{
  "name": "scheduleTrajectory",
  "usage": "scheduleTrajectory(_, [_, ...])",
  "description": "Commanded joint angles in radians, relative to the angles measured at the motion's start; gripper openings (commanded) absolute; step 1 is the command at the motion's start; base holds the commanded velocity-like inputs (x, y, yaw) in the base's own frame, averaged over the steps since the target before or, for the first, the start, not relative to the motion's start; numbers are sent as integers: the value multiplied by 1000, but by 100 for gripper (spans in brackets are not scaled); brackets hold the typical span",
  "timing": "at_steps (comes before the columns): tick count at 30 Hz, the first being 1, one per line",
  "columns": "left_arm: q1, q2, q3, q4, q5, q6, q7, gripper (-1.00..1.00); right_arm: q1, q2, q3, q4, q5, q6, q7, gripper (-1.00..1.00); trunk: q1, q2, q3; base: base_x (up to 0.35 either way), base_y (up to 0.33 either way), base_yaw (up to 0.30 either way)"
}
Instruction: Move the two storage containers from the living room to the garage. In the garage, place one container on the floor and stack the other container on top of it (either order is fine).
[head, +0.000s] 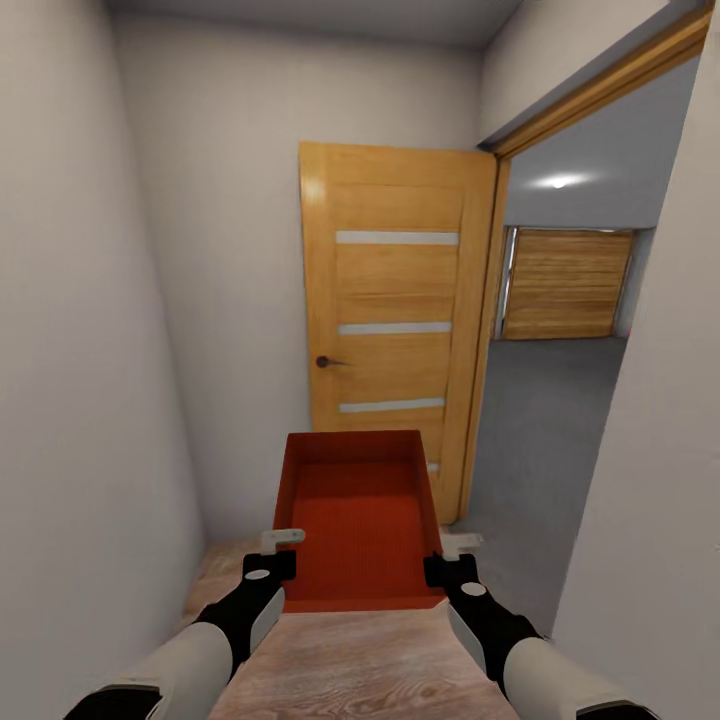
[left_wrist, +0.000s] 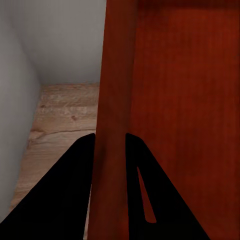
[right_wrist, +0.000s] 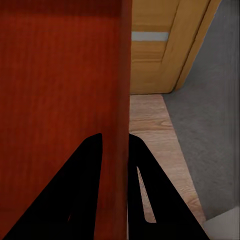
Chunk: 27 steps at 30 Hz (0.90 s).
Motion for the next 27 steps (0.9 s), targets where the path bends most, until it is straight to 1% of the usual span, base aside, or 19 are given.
scheduleTrajectory(1, [-1,53,43,-32,12,-11,7,-100,-1,-1,-29,3,-5,-2,-8,-100,0,-1,-2,61,44,-255])
scheduleTrajectory(27, [-1,51,44,-32,12,-11,12,-100,-1,-1,-29,3,-5,-2,-8,-100,0,-1,-2,4,3,-255])
